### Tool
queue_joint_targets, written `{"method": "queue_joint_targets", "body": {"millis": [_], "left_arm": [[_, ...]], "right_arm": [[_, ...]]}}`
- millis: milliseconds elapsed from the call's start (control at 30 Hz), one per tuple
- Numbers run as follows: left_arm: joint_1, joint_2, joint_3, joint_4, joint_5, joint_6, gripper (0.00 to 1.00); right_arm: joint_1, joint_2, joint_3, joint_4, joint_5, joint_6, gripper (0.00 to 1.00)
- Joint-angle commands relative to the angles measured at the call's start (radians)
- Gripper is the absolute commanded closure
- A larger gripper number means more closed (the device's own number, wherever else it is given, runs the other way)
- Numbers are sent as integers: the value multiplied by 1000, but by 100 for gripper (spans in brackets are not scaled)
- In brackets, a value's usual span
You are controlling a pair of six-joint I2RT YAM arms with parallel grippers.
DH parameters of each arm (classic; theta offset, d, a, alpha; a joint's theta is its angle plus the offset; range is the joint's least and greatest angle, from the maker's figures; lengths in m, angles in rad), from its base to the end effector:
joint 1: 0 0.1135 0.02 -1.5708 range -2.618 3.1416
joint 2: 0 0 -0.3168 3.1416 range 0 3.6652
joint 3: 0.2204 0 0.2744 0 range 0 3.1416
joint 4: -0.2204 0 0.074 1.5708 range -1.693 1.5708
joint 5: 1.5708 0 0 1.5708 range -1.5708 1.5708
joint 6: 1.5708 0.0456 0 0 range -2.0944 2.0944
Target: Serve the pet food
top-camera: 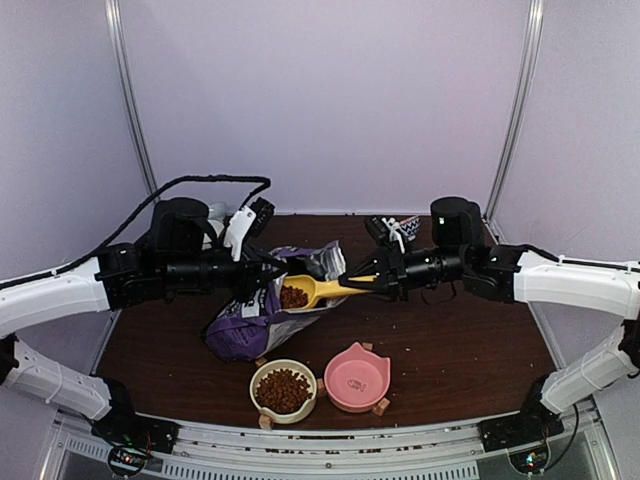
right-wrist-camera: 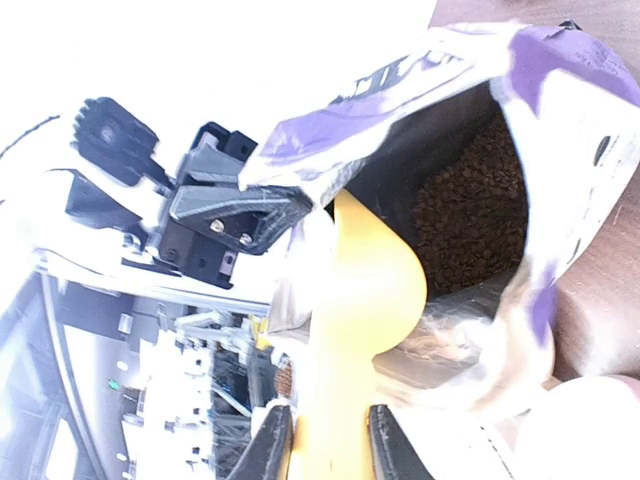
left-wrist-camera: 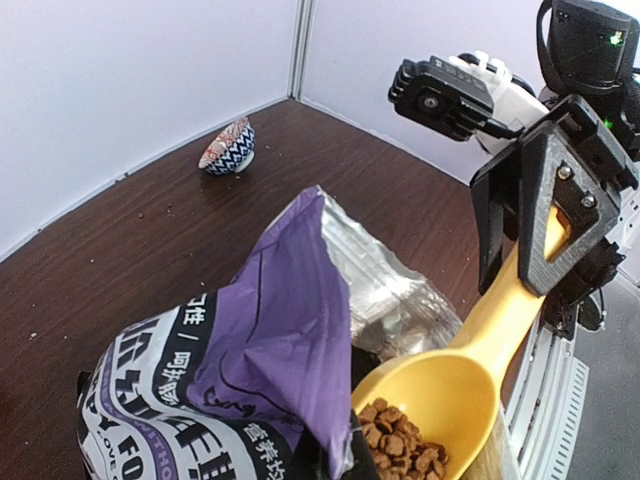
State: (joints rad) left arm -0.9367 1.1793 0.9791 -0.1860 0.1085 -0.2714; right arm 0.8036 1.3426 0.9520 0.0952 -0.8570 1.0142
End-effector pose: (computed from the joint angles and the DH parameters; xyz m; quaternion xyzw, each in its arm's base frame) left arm 0.1643 -0.2317 0.3669 0.2991 0.7731 -0.3536 0.4333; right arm 0.1960 0.2529 0.3454 -0.1692 0.7528 0.6324 0.0695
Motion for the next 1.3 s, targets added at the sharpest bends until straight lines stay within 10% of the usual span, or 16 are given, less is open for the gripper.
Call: {"method": "queue_joint_targets", "body": {"millis": [0,1267], "left_arm": [[3,-53,-11,82,-29,27,100],[112,-183,-39,41,-77,-43,100]], "right_arm": [[-33,-54,-84,264,-55,168,86],[-94,-253,-247,513,-17,389,85]]}}
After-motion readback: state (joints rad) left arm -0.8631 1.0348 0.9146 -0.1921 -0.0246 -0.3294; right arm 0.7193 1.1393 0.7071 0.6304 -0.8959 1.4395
